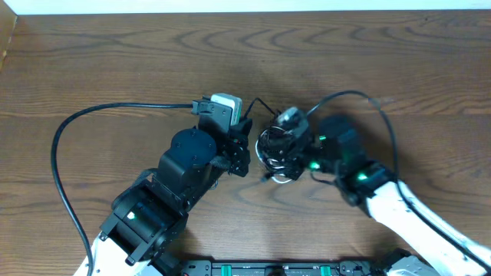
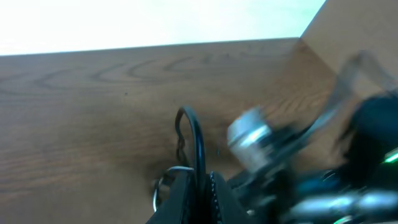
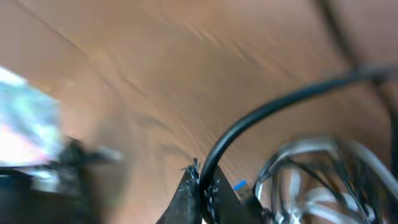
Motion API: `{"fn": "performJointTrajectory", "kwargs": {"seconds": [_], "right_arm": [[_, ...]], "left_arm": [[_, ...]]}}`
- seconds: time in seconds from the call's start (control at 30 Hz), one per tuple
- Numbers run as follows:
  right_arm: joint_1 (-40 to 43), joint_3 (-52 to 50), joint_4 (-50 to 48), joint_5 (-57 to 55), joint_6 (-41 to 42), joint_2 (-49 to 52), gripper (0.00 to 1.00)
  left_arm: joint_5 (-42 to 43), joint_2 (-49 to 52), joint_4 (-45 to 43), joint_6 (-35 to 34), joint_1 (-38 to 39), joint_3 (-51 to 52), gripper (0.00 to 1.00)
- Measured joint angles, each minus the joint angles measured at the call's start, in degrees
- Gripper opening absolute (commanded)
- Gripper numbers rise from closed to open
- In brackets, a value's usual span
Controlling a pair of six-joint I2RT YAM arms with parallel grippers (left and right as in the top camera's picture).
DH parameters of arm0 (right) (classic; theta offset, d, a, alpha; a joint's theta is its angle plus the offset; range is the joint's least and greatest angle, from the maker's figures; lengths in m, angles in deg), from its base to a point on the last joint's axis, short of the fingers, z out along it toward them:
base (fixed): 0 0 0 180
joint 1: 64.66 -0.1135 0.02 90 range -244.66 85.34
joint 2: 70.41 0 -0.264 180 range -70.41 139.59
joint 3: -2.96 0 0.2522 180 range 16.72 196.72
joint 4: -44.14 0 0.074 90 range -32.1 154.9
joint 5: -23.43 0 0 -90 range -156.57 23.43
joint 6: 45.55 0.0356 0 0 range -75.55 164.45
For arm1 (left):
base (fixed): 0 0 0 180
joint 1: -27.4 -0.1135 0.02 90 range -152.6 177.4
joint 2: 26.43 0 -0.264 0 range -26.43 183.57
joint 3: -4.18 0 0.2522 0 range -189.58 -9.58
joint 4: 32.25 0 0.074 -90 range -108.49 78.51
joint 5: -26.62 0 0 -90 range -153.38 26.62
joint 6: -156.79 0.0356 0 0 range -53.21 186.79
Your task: Untangle cables
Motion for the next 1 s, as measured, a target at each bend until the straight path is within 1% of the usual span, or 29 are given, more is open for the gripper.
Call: {"fn": "performJointTrajectory", "kwargs": {"seconds": [0.17,0.27,0.33,0.4,0.43,0.47,0.53,0.57,0.6,0.67,0.83,0.93,1.0], "right_arm": [[8.74,0.02,-8.76,16.02,5.79,-9.14,0.01],[12.41,0.11,-13.57,23.52,10.97,-12.76,0.01],[13.77,0.13,-18.32,27.41,15.85,-13.79,0.01],[14.25,0.13,-20.85,29.83,19.58,-14.38,0.01],[14.23,0.15,-20.35,30.69,20.37,-14.62,0.01],[14.19,0.31,-17.99,30.91,20.17,-14.73,0.01],[13.97,0.61,-8.57,28.70,18.56,-14.58,0.01],[14.01,0.48,-4.66,26.40,18.10,-14.12,0.01],[14.01,0.35,-2.23,24.50,17.70,-13.40,0.01],[14.03,-0.11,-2.21,21.07,17.40,-11.39,0.01],[14.08,-0.39,-17.44,21.55,20.20,-11.34,0.01],[14.08,-0.33,-22.75,22.69,23.08,-12.11,0.01],[14.12,-0.33,-24.55,23.08,25.03,-12.26,0.01]], "left_arm": [[0.00,0.00,0.22,0.00,0.00,0.07,0.08],[0.00,0.00,0.22,0.00,0.00,0.07,0.08],[0.00,0.02,0.33,0.00,0.00,0.07,0.08],[0.00,0.09,0.48,0.00,0.00,0.07,0.17],[0.02,0.17,0.59,-0.15,0.00,0.07,0.36],[0.02,0.35,0.68,-0.15,0.00,0.07,0.50],[0.02,0.81,0.96,-0.02,0.00,0.07,0.80],[0.04,1.11,1.22,0.00,0.00,0.09,0.86],[0.07,1.40,1.55,-0.02,0.00,0.09,0.90],[0.42,2.01,2.45,-0.15,0.00,0.09,0.91],[0.52,2.84,4.74,-0.20,0.00,0.17,0.93],[1.33,3.50,5.38,-0.20,0.00,0.17,0.93],[2.12,3.93,5.70,-0.20,0.00,0.17,0.94]]}}
